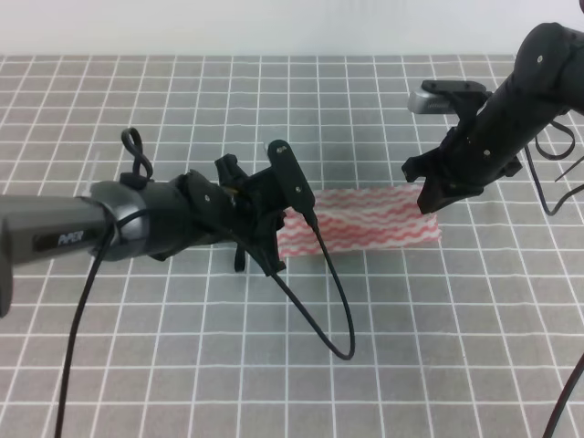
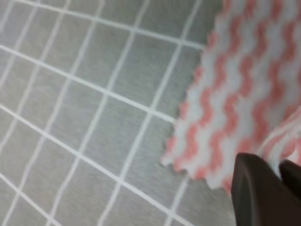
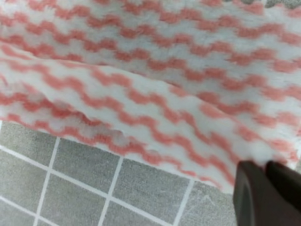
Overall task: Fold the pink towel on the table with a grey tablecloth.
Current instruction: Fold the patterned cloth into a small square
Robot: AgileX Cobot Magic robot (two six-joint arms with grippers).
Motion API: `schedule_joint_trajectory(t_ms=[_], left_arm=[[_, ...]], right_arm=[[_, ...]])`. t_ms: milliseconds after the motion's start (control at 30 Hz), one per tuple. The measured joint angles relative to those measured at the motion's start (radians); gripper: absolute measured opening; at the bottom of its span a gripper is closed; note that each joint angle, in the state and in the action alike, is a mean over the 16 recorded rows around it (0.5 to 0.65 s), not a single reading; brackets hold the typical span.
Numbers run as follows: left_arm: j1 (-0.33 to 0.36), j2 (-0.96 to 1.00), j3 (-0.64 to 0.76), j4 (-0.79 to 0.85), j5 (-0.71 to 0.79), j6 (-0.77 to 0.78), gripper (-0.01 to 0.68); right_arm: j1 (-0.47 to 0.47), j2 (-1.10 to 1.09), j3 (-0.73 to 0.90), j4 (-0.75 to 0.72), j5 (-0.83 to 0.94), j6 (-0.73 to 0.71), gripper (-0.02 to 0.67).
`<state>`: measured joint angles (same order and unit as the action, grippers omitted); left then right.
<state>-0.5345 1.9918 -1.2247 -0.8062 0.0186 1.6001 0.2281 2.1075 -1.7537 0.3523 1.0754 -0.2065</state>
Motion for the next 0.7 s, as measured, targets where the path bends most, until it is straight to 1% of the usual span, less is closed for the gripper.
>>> schedule_joint_trajectory(t_ms=[700], left_arm=[[0.034,0.031,-0.050,-0.008,0.058,0.004,-0.002]], right_arm=[[0.000,0.001,0.000,-0.002,-0.049,0.005,-0.016]])
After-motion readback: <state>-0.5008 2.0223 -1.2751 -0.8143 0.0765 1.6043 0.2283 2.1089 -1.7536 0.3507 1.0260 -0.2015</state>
